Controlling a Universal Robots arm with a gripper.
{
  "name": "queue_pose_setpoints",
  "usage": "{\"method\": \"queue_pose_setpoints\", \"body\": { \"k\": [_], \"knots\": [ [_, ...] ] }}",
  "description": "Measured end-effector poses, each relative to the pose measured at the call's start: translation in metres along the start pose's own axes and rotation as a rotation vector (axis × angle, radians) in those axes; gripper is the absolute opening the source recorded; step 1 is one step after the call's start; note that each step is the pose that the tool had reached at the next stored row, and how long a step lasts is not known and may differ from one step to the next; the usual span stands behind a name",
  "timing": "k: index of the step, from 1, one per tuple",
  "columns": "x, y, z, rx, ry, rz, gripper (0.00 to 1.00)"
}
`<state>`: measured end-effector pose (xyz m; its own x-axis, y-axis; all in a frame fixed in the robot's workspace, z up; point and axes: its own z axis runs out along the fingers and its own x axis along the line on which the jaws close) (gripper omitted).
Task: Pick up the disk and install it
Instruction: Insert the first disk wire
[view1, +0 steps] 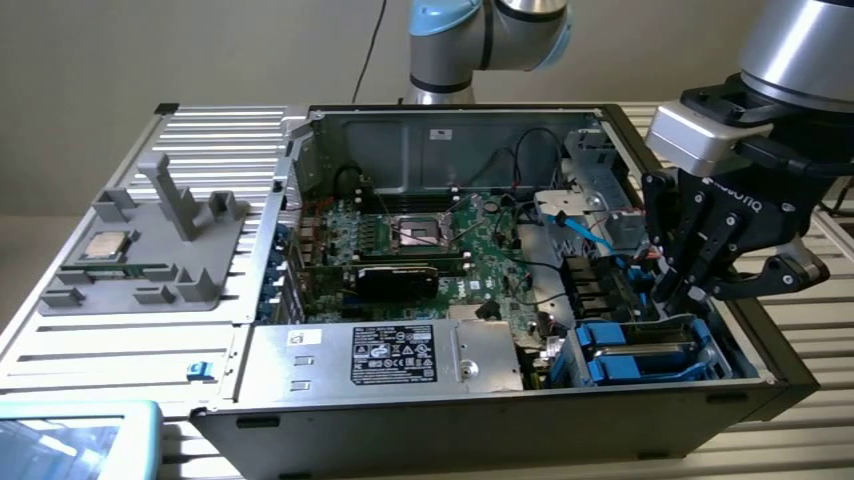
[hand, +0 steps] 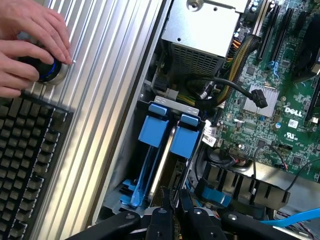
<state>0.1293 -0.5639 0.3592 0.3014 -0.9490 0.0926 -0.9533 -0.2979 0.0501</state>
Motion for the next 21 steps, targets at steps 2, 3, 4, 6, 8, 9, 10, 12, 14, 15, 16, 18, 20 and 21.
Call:
{"method": "queue_pose_setpoints", "body": {
  "k": [2, 3, 4, 6, 8, 9, 10, 12, 14, 15, 16, 18, 20, 21],
  "knots": [
    [-0.0001, 0.0000, 0.0000, -0.0019, -0.0007, 0.019, 0.16],
    [-0.0001, 0.0000, 0.0001, -0.0033, -0.0014, 0.034, 0.16],
    [-0.0001, 0.0000, 0.0004, -0.0047, -0.0024, 0.048, 0.16],
    [-0.0001, 0.0000, 0.0007, -0.0081, -0.0040, 0.076, 0.16],
    [-0.0001, -0.0001, 0.0010, -0.0116, -0.0056, 0.103, 0.16],
    [-0.0001, -0.0001, 0.0013, -0.0135, -0.0065, 0.115, 0.16],
    [-0.0002, -0.0001, 0.0015, -0.0156, -0.0074, 0.128, 0.16],
    [-0.0002, -0.0001, 0.0020, -0.0196, -0.0092, 0.153, 0.16],
    [-0.0003, -0.0001, 0.0027, -0.0221, -0.0105, 0.175, 0.16],
    [-0.0003, -0.0002, 0.0029, -0.0233, -0.0111, 0.184, 0.16],
    [-0.0003, -0.0003, 0.0031, -0.0274, -0.0121, 0.190, 0.16],
    [-0.0004, -0.0003, 0.0035, -0.0412, -0.0152, 0.196, 0.16],
    [-0.0004, -0.0003, 0.0037, -0.0505, -0.0136, 0.202, 0.16],
    [-0.0003, -0.0005, 0.0039, -0.0523, -0.0099, 0.204, 0.16]
  ]
}}
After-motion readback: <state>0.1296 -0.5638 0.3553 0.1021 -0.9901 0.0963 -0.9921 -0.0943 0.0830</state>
